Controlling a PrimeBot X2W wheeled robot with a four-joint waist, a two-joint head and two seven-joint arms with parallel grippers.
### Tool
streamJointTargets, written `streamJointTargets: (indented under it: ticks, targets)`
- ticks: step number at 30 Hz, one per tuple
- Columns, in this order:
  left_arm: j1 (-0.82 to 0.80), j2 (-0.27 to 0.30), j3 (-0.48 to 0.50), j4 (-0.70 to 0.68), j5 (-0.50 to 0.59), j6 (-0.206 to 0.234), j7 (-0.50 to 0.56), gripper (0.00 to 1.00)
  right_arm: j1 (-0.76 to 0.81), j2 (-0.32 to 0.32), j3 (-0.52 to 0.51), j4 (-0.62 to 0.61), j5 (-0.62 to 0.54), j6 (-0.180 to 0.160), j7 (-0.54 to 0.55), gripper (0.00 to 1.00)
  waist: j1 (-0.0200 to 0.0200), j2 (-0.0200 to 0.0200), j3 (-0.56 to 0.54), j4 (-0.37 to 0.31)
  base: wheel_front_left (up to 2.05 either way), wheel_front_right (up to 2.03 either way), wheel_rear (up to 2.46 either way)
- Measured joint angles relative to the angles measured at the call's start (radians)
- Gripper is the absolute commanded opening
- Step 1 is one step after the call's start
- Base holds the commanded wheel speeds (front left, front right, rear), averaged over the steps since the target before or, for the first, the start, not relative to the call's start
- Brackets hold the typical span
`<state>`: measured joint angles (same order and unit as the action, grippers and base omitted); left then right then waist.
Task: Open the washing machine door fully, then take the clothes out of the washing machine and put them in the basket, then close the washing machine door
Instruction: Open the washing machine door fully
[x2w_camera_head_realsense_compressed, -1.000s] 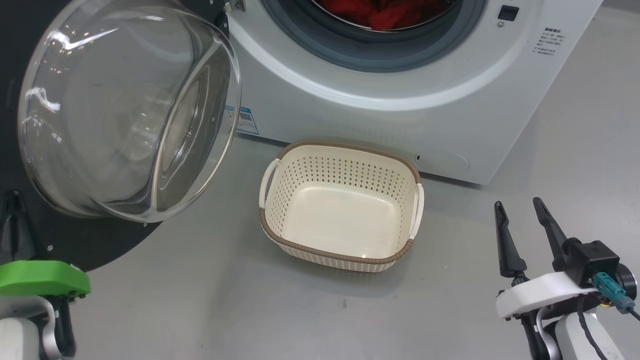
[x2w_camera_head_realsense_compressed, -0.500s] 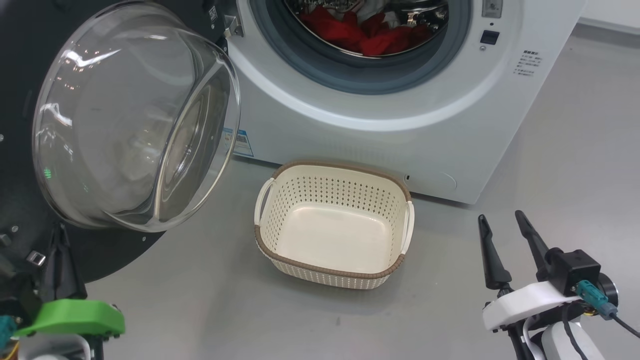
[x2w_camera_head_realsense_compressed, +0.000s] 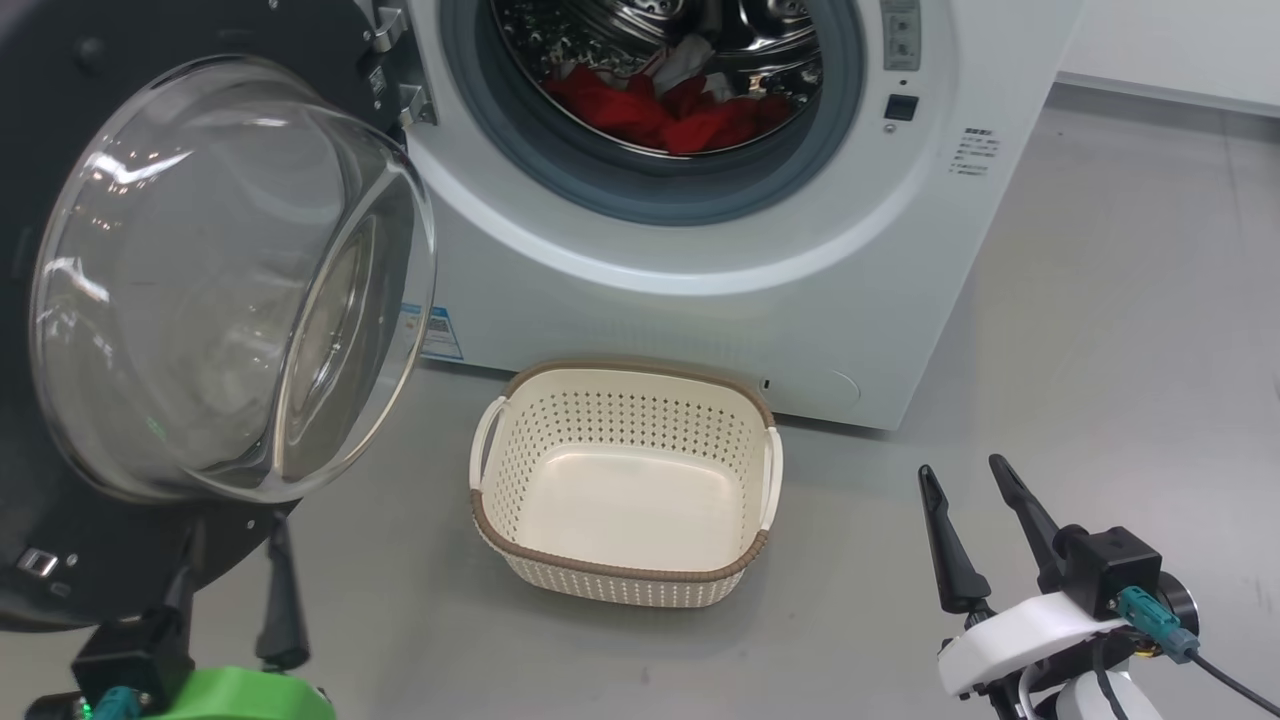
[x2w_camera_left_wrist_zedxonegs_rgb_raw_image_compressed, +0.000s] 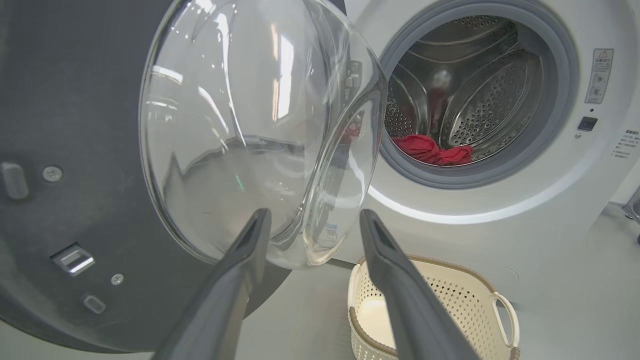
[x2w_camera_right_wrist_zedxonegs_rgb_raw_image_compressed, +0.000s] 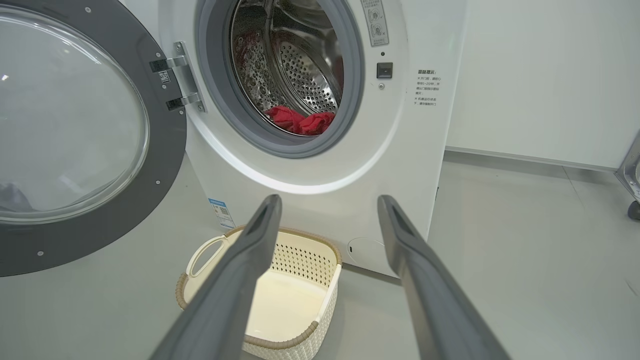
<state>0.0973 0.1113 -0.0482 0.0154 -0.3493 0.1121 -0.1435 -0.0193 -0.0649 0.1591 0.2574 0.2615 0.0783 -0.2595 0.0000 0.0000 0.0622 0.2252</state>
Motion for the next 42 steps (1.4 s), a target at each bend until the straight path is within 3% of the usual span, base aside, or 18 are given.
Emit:
streamJointTargets:
  ticks: [11, 29, 42]
  targets:
    - [0.040, -0.002, -0.096, -0.036, 0.018, -0.038, 0.055, 1.00, 0.023, 0.005, 0.018, 0.000, 0.000, 0.002, 0.000, 1.00, 0.0000, 0.0000, -0.026, -0.066, 0.00, 0.00, 0.00]
    - [0.093, -0.002, -0.123, -0.091, 0.036, -0.033, 0.109, 1.00, 0.074, 0.011, 0.029, -0.021, 0.000, -0.003, 0.000, 1.00, 0.0000, 0.0000, -0.067, -0.225, 0.00, 0.00, 0.00]
    - [0.099, -0.005, -0.144, -0.115, 0.063, -0.023, 0.134, 1.00, 0.096, 0.016, 0.017, -0.045, 0.001, -0.012, 0.000, 1.00, 0.0000, 0.0000, -0.071, -0.248, 0.00, 0.00, 0.00]
